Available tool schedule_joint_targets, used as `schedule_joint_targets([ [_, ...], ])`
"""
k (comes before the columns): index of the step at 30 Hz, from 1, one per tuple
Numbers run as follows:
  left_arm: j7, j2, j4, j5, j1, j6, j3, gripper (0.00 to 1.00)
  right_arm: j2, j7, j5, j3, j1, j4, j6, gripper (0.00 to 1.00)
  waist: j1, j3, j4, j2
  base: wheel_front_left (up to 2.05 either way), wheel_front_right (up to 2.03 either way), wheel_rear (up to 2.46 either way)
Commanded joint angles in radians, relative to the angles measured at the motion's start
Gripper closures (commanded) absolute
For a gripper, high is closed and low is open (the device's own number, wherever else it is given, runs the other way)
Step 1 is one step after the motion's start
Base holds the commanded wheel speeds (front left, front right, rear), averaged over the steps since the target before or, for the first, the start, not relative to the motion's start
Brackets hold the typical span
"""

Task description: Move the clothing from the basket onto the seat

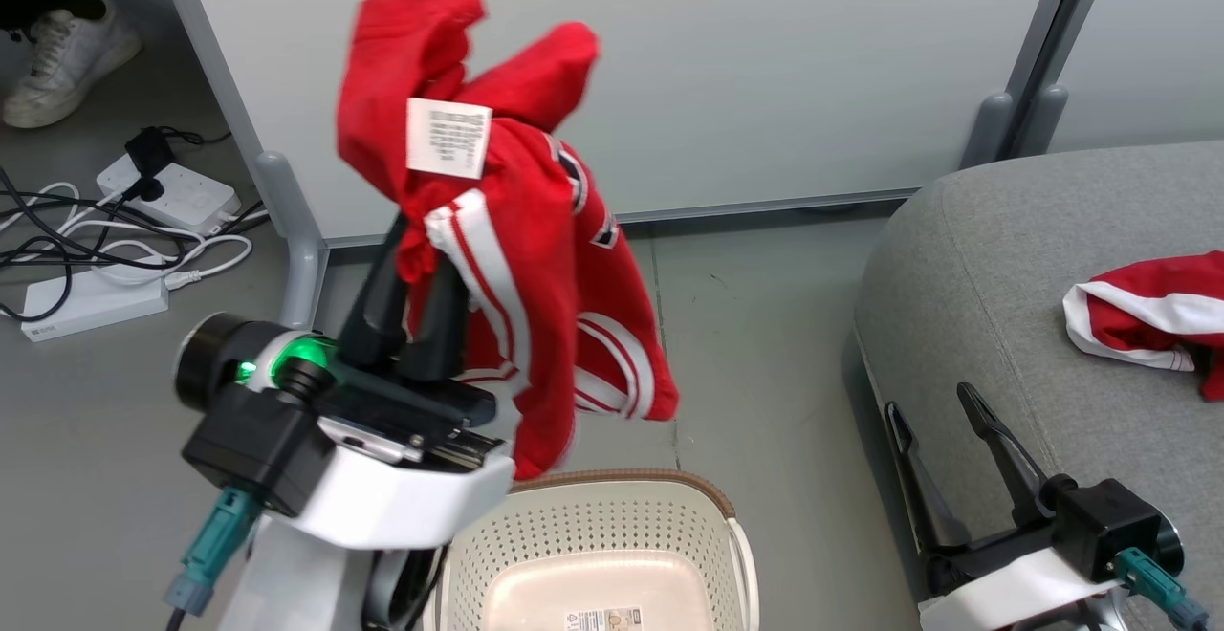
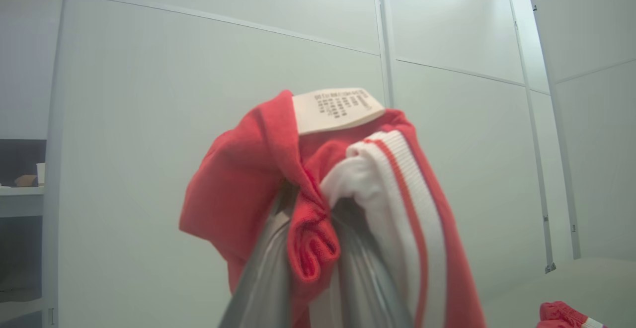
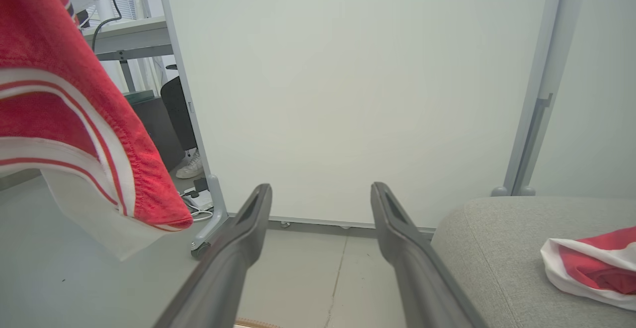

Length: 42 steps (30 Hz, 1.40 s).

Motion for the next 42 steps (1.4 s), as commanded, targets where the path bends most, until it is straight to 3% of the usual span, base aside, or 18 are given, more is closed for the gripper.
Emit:
schedule_joint_targets([
  [1,-0.001,0.001,-0.007,-0.006,-0.007,-0.006,-0.002,1.0,-0.002,-0.004,0.005,0.0,0.003,-0.004,0.0,0.0,0.0001,0.0,-0.001,-0.0001,0.0,0.0,0.0],
  [8,-0.001,0.002,-0.036,-0.022,0.003,-0.034,-0.106,1.0,0.0,-0.004,0.004,0.0,0.001,-0.007,0.0,0.0,0.0001,0.004,-0.009,-0.0001,0.0,0.0,0.0],
  [19,-0.001,0.002,-0.027,-0.055,0.015,-0.022,-0.15,1.0,-0.005,-0.004,0.021,0.001,0.014,-0.024,0.0,0.0,0.0001,0.014,-0.02,-0.0001,0.0,0.0,0.0],
  [21,-0.001,0.002,-0.024,-0.046,0.016,-0.023,-0.14,1.0,-0.022,-0.004,0.027,0.018,0.013,-0.04,0.0,0.0,0.0001,0.016,-0.028,-0.0001,0.0,0.0,0.0],
  [31,-0.001,0.001,-0.012,-0.022,0.023,-0.036,-0.129,1.0,-0.213,-0.004,0.102,0.292,-0.032,-0.255,0.0,0.0,0.0001,0.03,-0.054,-0.0001,0.0,0.0,0.0],
  [36,-0.001,0.001,-0.009,-0.02,0.029,-0.045,-0.139,1.0,-0.241,-0.004,0.117,0.309,-0.054,-0.277,0.0,0.0,0.0001,0.031,-0.051,-0.0001,0.0,0.0,0.0],
  [42,-0.001,0.001,-0.008,-0.03,0.031,-0.086,-0.19,1.0,-0.267,-0.004,0.117,0.332,-0.089,-0.273,0.0,0.0,0.0001,0.037,-0.037,-0.0001,0.0,0.0,0.0],
])
